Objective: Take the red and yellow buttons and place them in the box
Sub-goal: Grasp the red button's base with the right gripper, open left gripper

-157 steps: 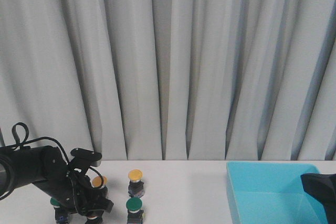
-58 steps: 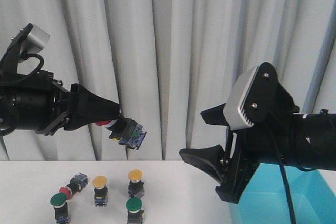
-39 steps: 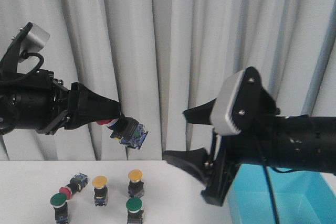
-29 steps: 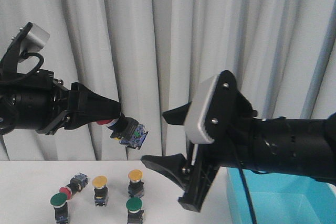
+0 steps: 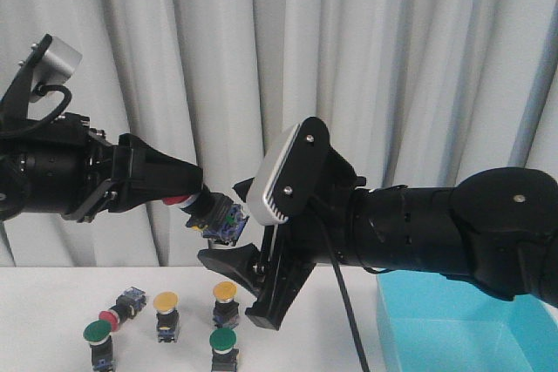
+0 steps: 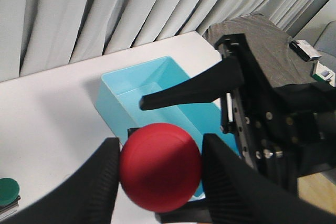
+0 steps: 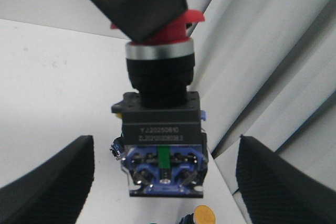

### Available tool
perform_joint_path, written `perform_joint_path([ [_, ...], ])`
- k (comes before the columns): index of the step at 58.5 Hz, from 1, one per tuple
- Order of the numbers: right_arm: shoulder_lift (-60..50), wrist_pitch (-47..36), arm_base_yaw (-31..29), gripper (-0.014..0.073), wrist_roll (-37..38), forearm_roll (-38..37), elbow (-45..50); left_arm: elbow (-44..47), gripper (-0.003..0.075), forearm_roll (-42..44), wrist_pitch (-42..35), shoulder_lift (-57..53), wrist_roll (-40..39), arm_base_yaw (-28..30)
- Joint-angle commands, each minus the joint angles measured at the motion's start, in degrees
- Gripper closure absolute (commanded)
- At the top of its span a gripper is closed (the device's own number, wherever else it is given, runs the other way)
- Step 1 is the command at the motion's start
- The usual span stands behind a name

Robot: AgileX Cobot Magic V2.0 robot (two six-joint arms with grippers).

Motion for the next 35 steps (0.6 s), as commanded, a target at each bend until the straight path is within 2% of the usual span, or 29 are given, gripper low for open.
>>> perform_joint_path([
  [1, -1.45, -0.59, 0.0, 0.0047, 0.21, 2.03, -2.69, -1.56, 0.0727, -3.95, -1.59, -1.9, -0.09, -0.07],
  [11, -1.25, -0.17, 0.0, 0.0062, 0.28, 3.07, -2.89, -1.56, 0.0727, -3.95, -1.59, -1.9, -0.09, -0.07],
  [16, -1.25, -0.17, 0.0, 0.0098, 0.28, 3.07, -2.89, -1.56, 0.0727, -3.95, -1.59, -1.9, -0.09, -0.07],
  [21, -1.25, -0.17, 0.0, 0.0161, 0.28, 3.46, -2.89, -1.56, 0.0727, -3.95, -1.59, -1.9, -0.09, -0.07],
  [35, -1.25, -0.17, 0.0, 0.0417, 0.18, 4.71, -2.89, -1.56, 0.0727, -3.89, -1.77, -1.9, -0.09, -0.07],
])
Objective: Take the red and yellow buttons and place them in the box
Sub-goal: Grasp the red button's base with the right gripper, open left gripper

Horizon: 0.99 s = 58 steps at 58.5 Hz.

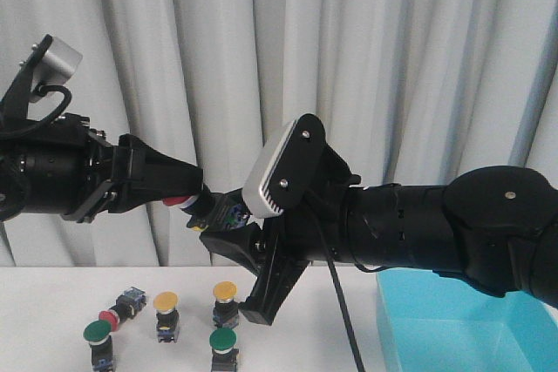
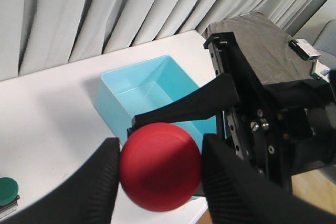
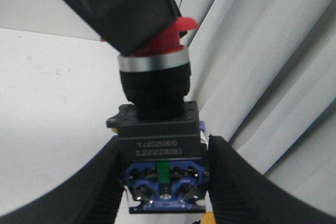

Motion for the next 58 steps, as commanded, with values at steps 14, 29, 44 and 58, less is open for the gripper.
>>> perform_joint_path([
  [14, -2.11, -0.13, 0.0, 0.0592, -0.21, 3.04, -2.0, -1.56, 0.0722, -3.25, -2.22, -1.9, 0.01, -0.07],
  [29, -2.11, 0.2, 0.0, 0.0602, -0.16, 3.04, -2.0, -1.56, 0.0602, -1.95, -4.05, -1.9, 0.01, -0.07],
  [44, -2.11, 0.05, 0.0, 0.0602, 0.03, 5.04, -2.0, -1.56, 0.0285, -3.44, -9.19, -2.1, 0.01, -0.07],
  [58, -2.37, -4.61, -0.2, 0.0602, 1.2, 7.95, -4.62, -1.56, 0.0153, -2.81, -9.92, -2.62, 0.01, -0.07],
])
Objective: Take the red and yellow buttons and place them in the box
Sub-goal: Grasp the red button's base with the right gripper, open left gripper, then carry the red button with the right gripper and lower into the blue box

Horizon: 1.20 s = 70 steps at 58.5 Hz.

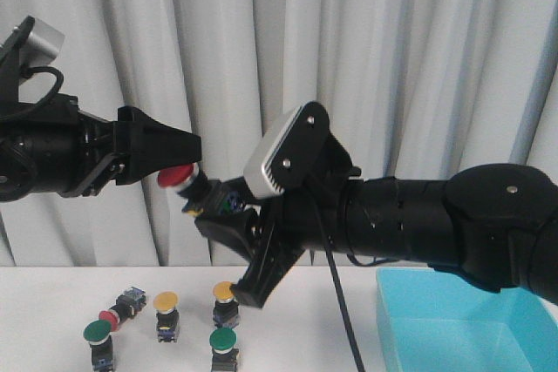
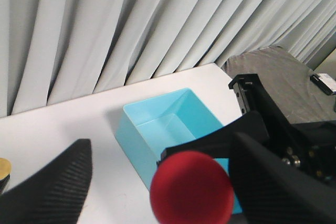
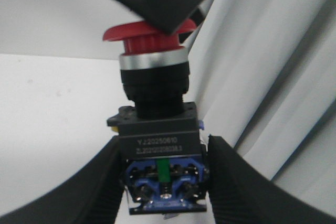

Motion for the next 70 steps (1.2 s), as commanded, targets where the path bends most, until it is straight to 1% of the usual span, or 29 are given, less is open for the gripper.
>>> perform_joint_path([
  [1, -2.66, -4.3, -0.2, 0.0602, 1.3, 3.25, -3.95, -1.62, 0.0153, -2.48, -2.45, -2.39, -0.03, -0.06],
  [6, -4.12, -8.78, -0.49, 0.0602, 4.12, 0.59, -5.96, -1.62, 0.0155, -1.65, -2.22, -2.56, -0.03, -0.06],
  [11, -6.51, -11.55, -2.99, 0.0602, 9.07, -2.96, -7.23, -1.62, 0.0159, -0.49, -1.96, -2.92, -0.03, -0.06],
  [17, -9.43, -11.0, -9.62, 0.0602, 17.68, -6.01, -7.2, -1.62, 0.0168, 1.75, -1.67, -3.46, -0.03, -0.06],
  [18, -9.76, -10.68, -10.85, 0.0602, 20.1, -6.62, -7.2, -1.62, 0.0169, 2.01, -1.67, -3.53, -0.03, -0.06],
  [24, -11.03, -6.04, -21.03, 0.0602, 31.39, -11.16, -7.2, -1.62, 0.018, 3.93, -1.39, -3.73, -0.03, -0.06],
  [30, -10.55, 3.0, -30.42, 0.0602, 41.91, -18.39, -7.2, -1.55, 0.0193, 4.96, -0.91, -3.73, -0.03, -0.06],
  [34, -9.34, 9.55, -34.91, 0.0601, 48.23, -23.29, -7.2, -1.55, 0.0203, 5.78, -0.53, -3.73, -0.03, -0.06],
  [38, -7.34, 14.57, -37.73, 0.0601, 53.49, -27.74, -7.2, -1.55, 0.0217, 5.89, -0.53, -3.73, -0.09, -0.06],
  [42, -4.79, 18.37, -38.87, 0.0601, 58.05, -31.39, -7.2, -1.55, 0.0228, 5.89, -0.53, -3.73, -0.09, -0.06],
  [49, 0.49, 21.6, -38.83, 0.0599, 63.37, -37.59, -7.2, -1.55, 0.0245, 5.89, -0.53, -3.73, -0.09, -0.06],
  [58, 8.56, 22.75, -38.83, 0.0598, 68.49, -39.54, -7.2, -1.55, 0.026, 6.01, -0.48, -3.73, -0.05, -0.06],
  [70, 15.75, 23.41, -37.35, 0.0598, 69.0, -39.49, -7.2, -1.55, 0.026, 6.01, -0.36, -3.73, -0.05, -0.06],
])
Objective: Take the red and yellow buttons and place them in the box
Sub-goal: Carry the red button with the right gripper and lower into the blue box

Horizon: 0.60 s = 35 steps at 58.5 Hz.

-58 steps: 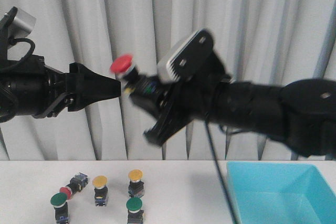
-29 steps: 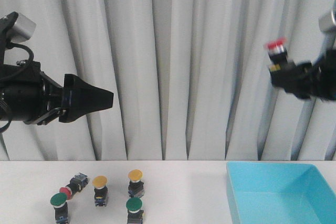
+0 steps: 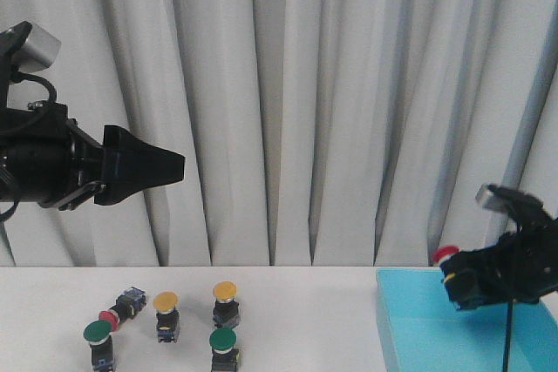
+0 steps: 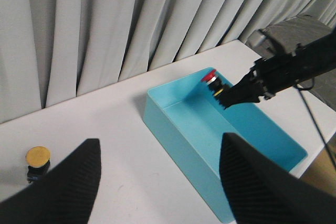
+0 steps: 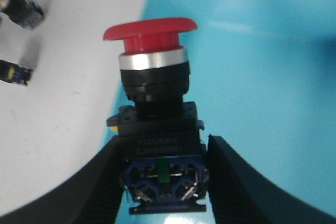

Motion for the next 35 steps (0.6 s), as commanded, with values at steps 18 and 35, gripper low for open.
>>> perform_joint_path([
  [18, 8.98, -3.53, 6.35, 0.0598, 1.55, -3.28, -1.83, -1.55, 0.026, -2.45, -2.07, -1.84, -0.05, -0.06],
  [35, 10.44, -6.54, 8.55, 0.0595, 14.51, -18.53, -1.83, -1.55, 0.026, -2.45, -1.6, -1.84, -0.05, -0.06],
])
